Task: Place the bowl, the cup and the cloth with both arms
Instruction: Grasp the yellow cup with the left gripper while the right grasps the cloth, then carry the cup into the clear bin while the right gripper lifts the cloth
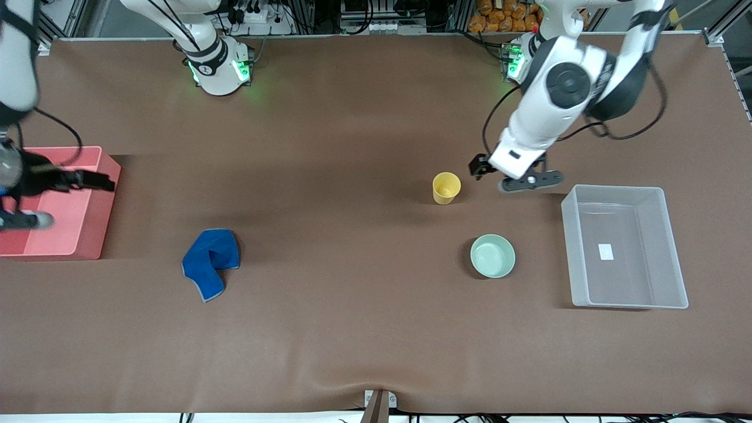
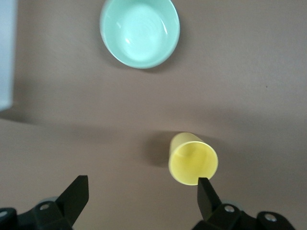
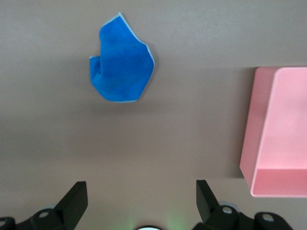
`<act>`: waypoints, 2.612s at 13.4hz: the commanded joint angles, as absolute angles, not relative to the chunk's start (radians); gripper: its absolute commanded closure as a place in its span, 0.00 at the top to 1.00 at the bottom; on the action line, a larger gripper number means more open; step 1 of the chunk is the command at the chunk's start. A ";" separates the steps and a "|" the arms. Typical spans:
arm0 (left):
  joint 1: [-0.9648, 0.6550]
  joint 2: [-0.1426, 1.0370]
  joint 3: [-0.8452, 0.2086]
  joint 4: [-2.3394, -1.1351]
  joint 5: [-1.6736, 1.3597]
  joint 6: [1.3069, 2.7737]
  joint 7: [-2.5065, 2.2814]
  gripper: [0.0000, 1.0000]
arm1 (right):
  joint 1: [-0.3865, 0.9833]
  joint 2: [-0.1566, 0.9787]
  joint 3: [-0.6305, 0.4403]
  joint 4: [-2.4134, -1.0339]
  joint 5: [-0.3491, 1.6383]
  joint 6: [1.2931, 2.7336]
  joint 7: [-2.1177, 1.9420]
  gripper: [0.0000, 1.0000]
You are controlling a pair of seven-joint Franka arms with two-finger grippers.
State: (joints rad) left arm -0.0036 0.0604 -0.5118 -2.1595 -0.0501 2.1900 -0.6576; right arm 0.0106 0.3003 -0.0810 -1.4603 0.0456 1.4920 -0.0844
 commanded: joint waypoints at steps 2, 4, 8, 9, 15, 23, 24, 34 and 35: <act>-0.008 0.100 -0.554 -2.256 -0.061 2.354 -0.696 1.00 | 0.047 0.431 -0.084 -1.427 0.061 1.635 -0.078 1.00; -0.018 0.144 -0.555 -2.269 -0.055 2.413 -0.699 1.00 | 0.060 0.494 -0.084 -1.427 0.060 1.728 -0.074 1.00; -0.031 0.233 -0.555 -2.270 -0.034 2.482 -0.699 0.80 | 0.097 0.610 -0.084 -1.425 0.052 1.854 -0.066 1.00; -0.031 0.250 -0.555 -2.273 -0.009 2.491 -0.699 0.75 | 0.094 0.632 -0.084 -1.424 0.054 1.864 -0.066 1.00; -0.029 0.302 -0.555 -2.272 0.008 2.514 -0.699 0.16 | 0.136 0.689 -0.084 -1.425 0.061 1.920 0.020 1.00; 0.035 0.174 -0.552 -2.249 0.008 2.423 -0.683 0.00 | 0.155 0.741 -0.084 -1.433 0.063 1.993 0.041 1.00; 0.064 0.135 -0.552 -2.228 0.008 2.377 -0.663 0.00 | 0.153 0.753 -0.084 -1.434 0.064 1.994 0.043 1.00; 0.576 0.123 -0.548 -2.076 0.009 2.192 0.075 0.00 | 0.155 0.761 -0.084 -1.451 0.063 2.009 0.075 0.00; 0.619 0.141 -0.548 -2.071 0.018 2.194 0.148 0.00 | 0.155 0.761 -0.084 -1.451 0.063 2.013 0.078 0.00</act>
